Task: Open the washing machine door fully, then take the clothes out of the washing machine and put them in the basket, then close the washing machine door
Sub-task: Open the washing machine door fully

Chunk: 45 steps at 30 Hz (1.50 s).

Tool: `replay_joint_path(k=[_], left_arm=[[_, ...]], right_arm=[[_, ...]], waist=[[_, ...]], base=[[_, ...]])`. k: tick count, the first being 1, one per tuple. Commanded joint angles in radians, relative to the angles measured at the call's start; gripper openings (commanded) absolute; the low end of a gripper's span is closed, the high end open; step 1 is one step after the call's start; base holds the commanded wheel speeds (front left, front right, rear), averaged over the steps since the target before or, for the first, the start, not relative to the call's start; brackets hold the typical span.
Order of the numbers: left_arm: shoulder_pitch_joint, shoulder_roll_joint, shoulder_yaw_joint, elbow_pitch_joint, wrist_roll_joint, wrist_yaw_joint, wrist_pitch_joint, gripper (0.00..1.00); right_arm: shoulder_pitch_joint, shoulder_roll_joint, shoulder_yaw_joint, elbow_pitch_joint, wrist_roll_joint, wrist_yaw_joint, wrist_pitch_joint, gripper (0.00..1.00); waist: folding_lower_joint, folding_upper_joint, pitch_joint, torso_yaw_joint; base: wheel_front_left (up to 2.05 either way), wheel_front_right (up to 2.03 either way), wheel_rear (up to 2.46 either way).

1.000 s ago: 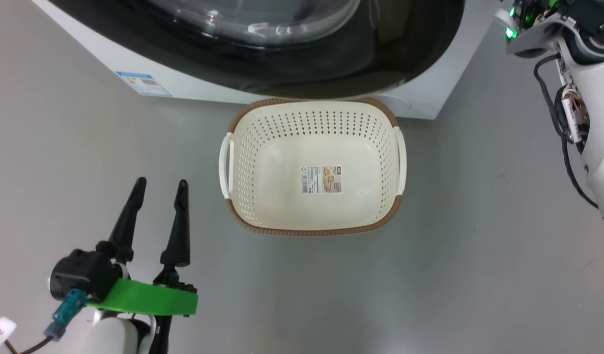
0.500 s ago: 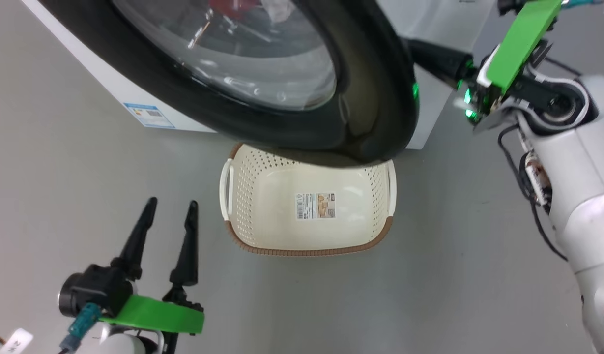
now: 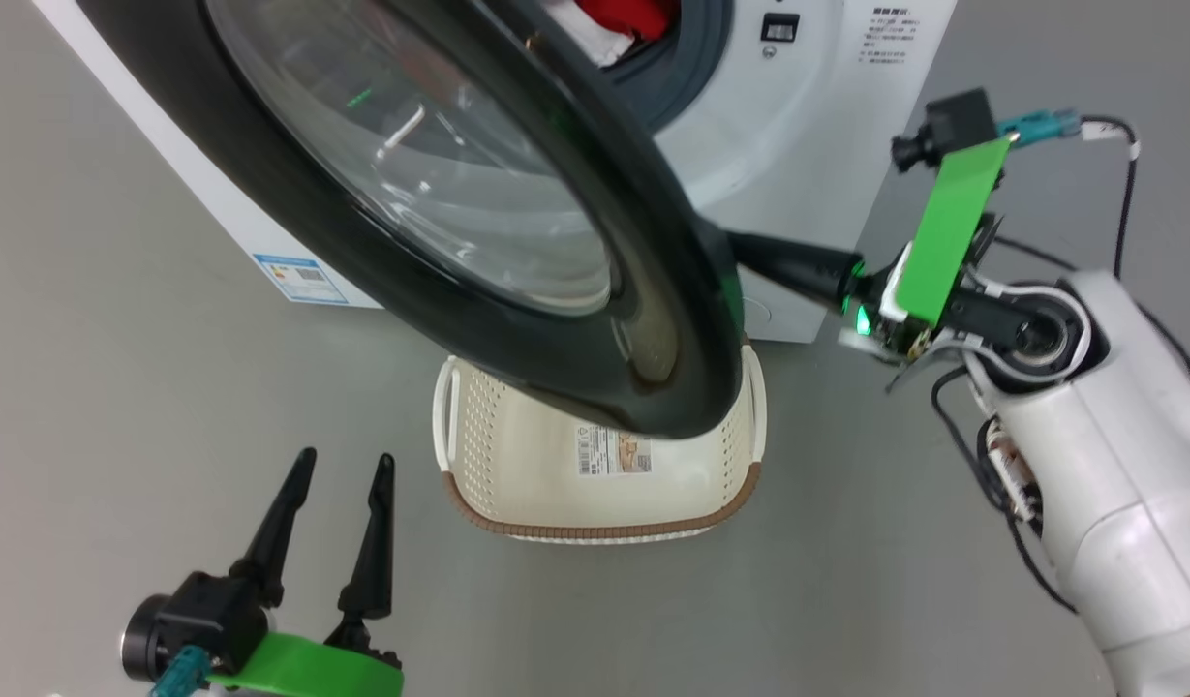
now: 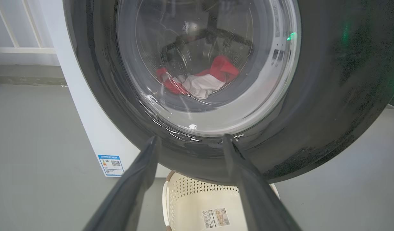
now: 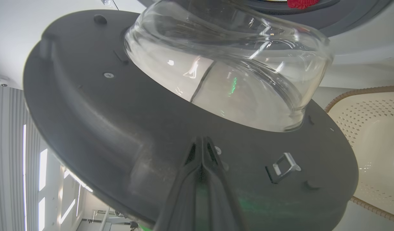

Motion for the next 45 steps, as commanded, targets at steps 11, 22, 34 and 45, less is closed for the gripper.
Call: replay_joint_path(k=[11,22,34,45], left_arm=[[0.053,0.018,0.035,-0.031,0.013,-0.003,-0.009,1.0],[0.095,0.018,0.025,-0.035,0.007,-0.003,-0.009,1.0],[0.116,0.018,0.037,-0.034,0.008,-0.002,-0.009,1.0],[0.115,0.018,0.052,-0.03,-0.001,0.008,-0.009,1.0]], right_arm=[[0.148,0.038,0.054,-0.154,-0.016,0.002,0.043,0.0],[0.233,0.073,0.097,-0.248,-0.03,0.002,0.053,0.0],[0.287,0.11,0.149,-0.283,-0.049,0.002,0.056,0.0],[0.297,0.136,0.193,-0.301,-0.073,0.002,0.027,0.0]], waist=[[0.0,0.0,-0.058,0.041],[0.0,0.0,-0.096,0.09],[0.0,0.0,-0.13,0.156],[0.0,0.0,-0.136,0.209]], base=[[0.0,0.0,0.0],[0.0,0.0,0.0],[0.0,0.0,0.0],[0.0,0.0,0.0]])
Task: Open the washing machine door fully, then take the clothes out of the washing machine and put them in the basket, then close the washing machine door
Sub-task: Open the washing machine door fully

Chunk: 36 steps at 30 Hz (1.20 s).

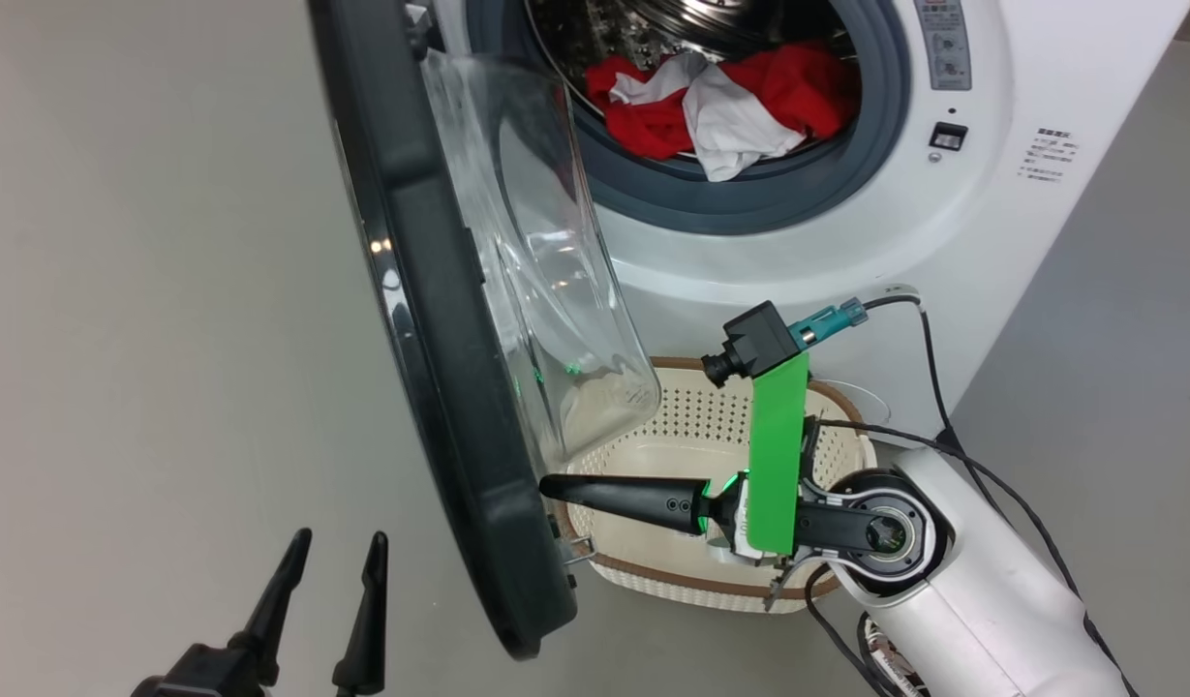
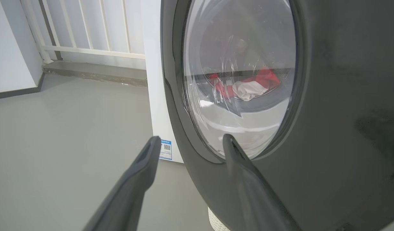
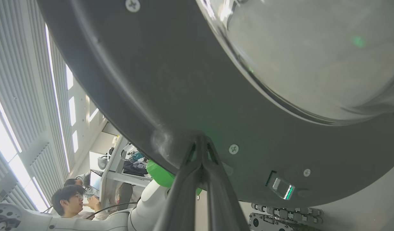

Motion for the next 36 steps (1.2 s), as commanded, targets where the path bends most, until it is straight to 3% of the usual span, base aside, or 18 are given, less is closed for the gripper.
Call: replay_joint_path(k=[1,18,32,33,36], left_arm=[[-0.016,0.015,0.037,-0.022,-0.005,0.008,-0.009,1.0],[-0.021,0.015,0.045,-0.018,-0.009,0.011,-0.009,1.0],[-0.023,0.015,0.061,-0.018,-0.014,0.014,-0.009,1.0],[-0.023,0.015,0.062,-0.018,-0.015,0.013,-0.009,1.0],[-0.025,0.015,0.066,-0.013,-0.018,0.012,-0.009,1.0]], right_arm=[[0.007,0.038,0.02,-0.036,-0.007,0.002,-0.009,0.0],[-0.009,0.057,0.061,-0.024,-0.004,0.002,-0.049,0.0],[-0.013,0.051,0.088,-0.011,-0.013,0.002,-0.094,0.0],[-0.012,0.045,0.089,-0.013,-0.015,0.002,-0.099,0.08],[-0.002,0.029,0.084,-0.01,-0.025,0.002,-0.131,1.0]], waist=[[0.0,0.0,0.001,0.013],[0.0,0.0,-0.002,0.052],[0.0,0.0,-0.006,0.036],[0.0,0.0,-0.007,0.034],[0.0,0.0,-0.008,0.028]], base=[[0.0,0.0,0.0],[0.0,0.0,0.0],[0.0,0.0,0.0],[0.0,0.0,0.0],[0.0,0.0,0.0]])
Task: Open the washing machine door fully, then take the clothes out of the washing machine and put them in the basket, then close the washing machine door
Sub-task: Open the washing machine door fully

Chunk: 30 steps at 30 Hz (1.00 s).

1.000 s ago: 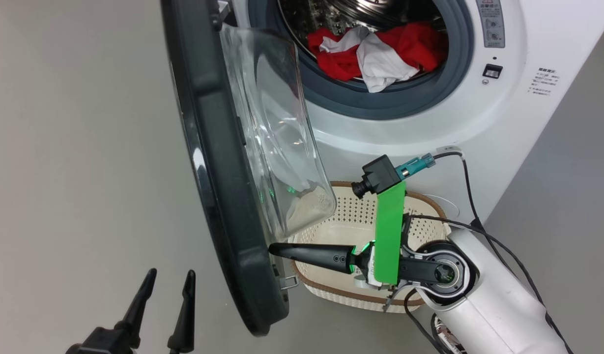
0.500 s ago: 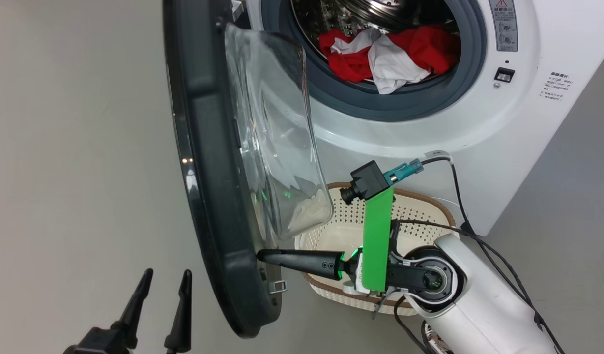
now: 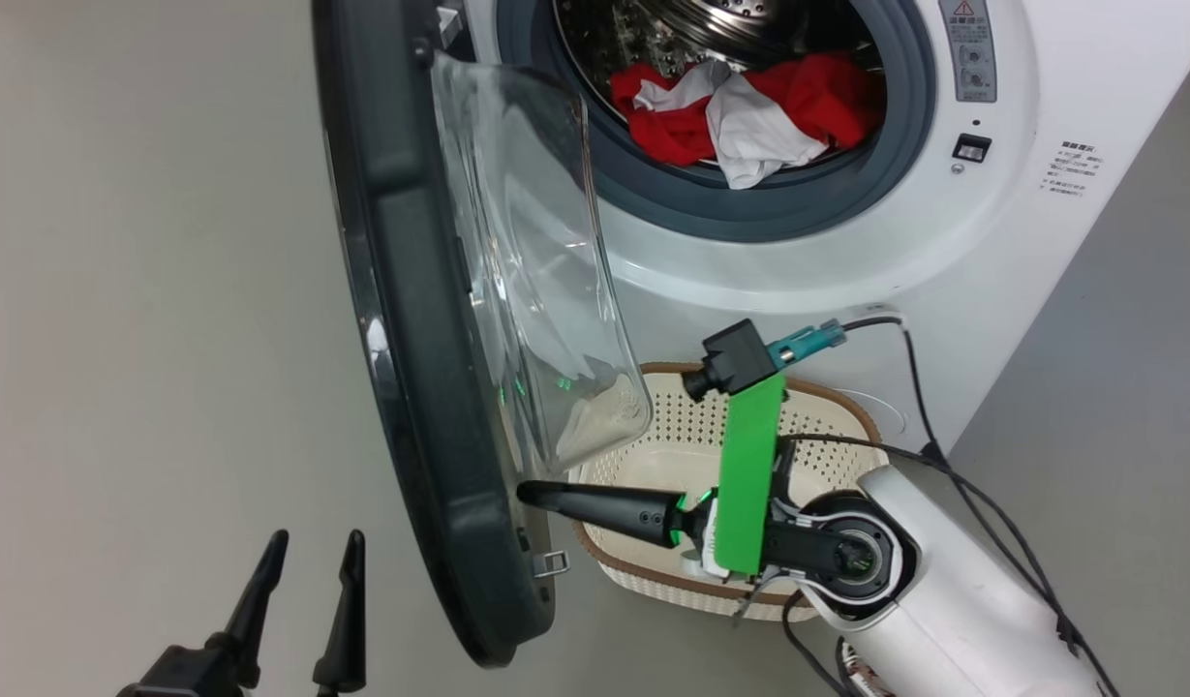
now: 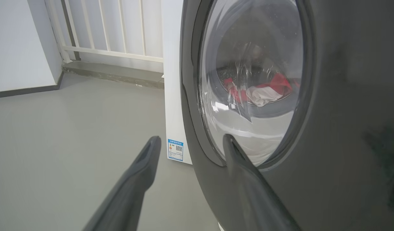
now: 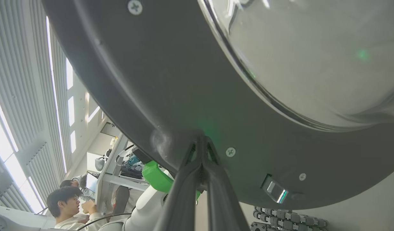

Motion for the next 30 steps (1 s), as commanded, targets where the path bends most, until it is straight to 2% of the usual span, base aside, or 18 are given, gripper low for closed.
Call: replay_joint_path(k=[1,12,20,30], left_arm=[[-0.026,0.016,0.04,-0.016,-0.003,0.003,-0.009,1.0],[-0.028,0.016,0.056,-0.001,0.04,-0.006,-0.009,1.0],[-0.003,0.016,0.074,-0.003,0.036,-0.009,-0.009,1.0],[0.025,0.016,0.093,-0.001,0.041,-0.011,-0.009,1.0]], right_arm=[[0.004,0.007,0.006,-0.021,-0.02,0.002,-0.018,1.0],[0.063,-0.078,0.023,0.032,-0.071,0.002,-0.137,1.0],[0.176,-0.165,0.02,0.089,-0.108,0.002,-0.329,1.0],[0.252,-0.227,0.057,0.158,-0.189,0.002,-0.562,1.0]], waist=[[-0.0001,0.0,0.0,-0.004],[-0.0001,0.0,-0.012,-0.032],[-0.0001,0.0,-0.041,-0.054],[-0.0001,0.0,-0.059,-0.086]], base=[[0.0,0.0,0.0],[0.0,0.0,0.0],[0.0,0.0,0.0],[0.0,0.0,0.0]])
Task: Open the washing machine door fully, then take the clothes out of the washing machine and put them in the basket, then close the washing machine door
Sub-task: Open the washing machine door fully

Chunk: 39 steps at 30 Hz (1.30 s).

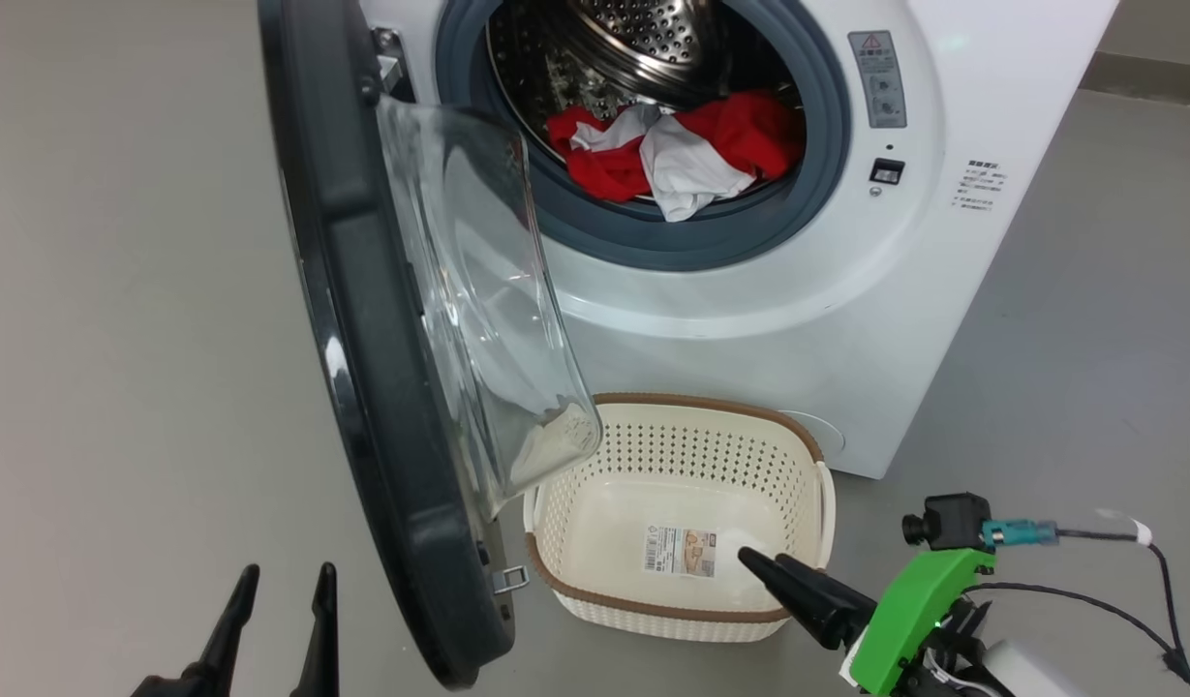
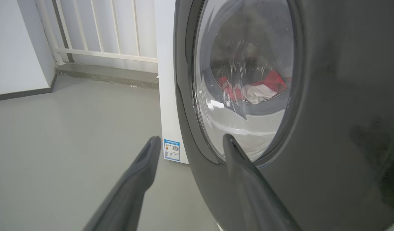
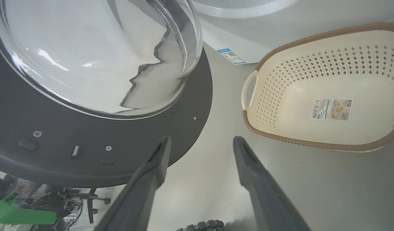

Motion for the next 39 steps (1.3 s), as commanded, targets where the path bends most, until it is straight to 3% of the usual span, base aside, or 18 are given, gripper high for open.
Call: replay_joint_path(k=[1,10,16,23,24,33,39], left_arm=[[-0.011,0.015,0.037,-0.02,0.008,-0.002,-0.009,1.0],[0.002,0.015,0.046,-0.019,0.011,-0.002,-0.009,1.0],[0.002,0.015,0.053,-0.018,0.007,-0.003,-0.009,1.0],[0.003,0.015,0.061,-0.02,0.004,-0.003,-0.009,1.0],[0.002,0.015,0.063,-0.021,0.002,-0.003,-0.009,1.0],[-0.005,0.015,0.064,-0.024,-0.004,-0.003,-0.009,1.0],[-0.011,0.015,0.064,-0.025,-0.005,-0.003,-0.009,1.0]], right_arm=[[0.01,-0.013,0.018,-0.02,-0.02,0.002,-0.054,1.0],[0.001,-0.083,0.123,0.01,-0.188,0.002,-0.339,1.0],[-0.015,-0.089,0.149,0.075,-0.303,0.002,-0.421,1.0],[0.034,-0.042,-0.041,0.035,-0.487,0.002,-0.424,1.0],[0.065,-0.023,-0.104,0.0,-0.566,0.002,-0.425,1.0],[0.174,0.065,-0.324,-0.092,-0.843,0.002,-0.425,1.0],[0.209,0.131,-0.419,-0.138,-0.971,0.002,-0.425,1.0]], waist=[[0.0,0.0,-0.006,-0.009],[0.0,0.0,-0.016,-0.024],[0.0,0.0,-0.015,-0.029],[0.0,0.0,-0.013,-0.036],[0.0,0.0,-0.012,-0.037],[0.0,0.0,-0.001,-0.036],[0.0,0.0,0.004,-0.034]], base=[[0.0,0.0,0.0],[0.0,0.0,0.0],[0.0,0.0,0.0],[0.0,0.0,0.0],[0.0,0.0,0.0],[0.0,0.0,0.0],[0.0,0.0,0.0]])
